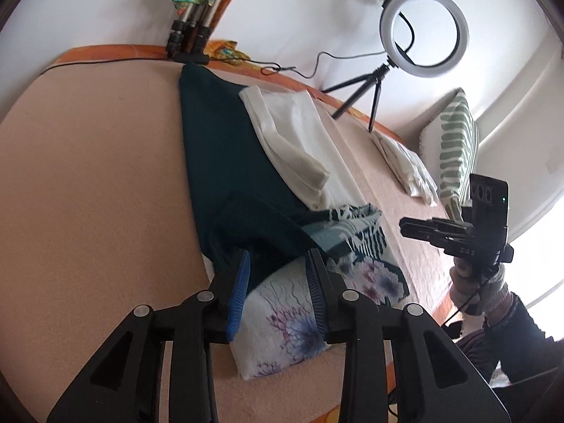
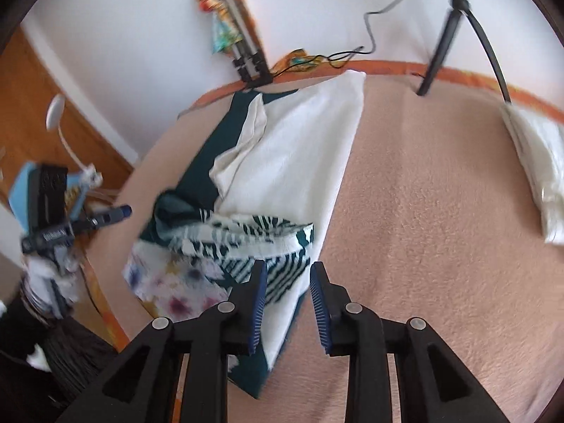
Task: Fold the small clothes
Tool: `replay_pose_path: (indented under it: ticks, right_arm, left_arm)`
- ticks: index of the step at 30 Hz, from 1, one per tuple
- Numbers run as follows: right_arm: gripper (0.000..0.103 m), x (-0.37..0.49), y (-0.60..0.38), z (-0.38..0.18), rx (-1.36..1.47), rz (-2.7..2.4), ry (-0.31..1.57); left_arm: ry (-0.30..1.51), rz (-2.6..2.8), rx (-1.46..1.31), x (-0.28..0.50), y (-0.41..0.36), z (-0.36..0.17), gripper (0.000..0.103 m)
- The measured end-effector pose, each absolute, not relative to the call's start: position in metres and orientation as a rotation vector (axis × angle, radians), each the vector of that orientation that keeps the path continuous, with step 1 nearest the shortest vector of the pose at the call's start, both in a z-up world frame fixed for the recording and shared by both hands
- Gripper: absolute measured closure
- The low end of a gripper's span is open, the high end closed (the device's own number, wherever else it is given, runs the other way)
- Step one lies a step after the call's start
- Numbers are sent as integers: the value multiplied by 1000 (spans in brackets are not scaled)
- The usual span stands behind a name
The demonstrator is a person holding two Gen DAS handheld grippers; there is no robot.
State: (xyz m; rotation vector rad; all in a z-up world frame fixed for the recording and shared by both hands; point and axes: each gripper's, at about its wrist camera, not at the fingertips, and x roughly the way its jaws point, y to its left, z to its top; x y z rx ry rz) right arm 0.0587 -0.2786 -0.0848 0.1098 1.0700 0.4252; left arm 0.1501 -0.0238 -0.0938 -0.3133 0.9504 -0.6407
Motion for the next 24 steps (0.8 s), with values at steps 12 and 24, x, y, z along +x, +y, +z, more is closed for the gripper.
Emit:
replay_pose_path:
  ticks: [12,24]
  right_arm:
    - [72,78,-250,-108,-262,371,999]
    - [81,90,-248,-109,-390,595,953]
  left_arm:
    - [1038,-813,-251,136,-108,-97,74]
    - [1028,-924,-97,135,-210,-112,75]
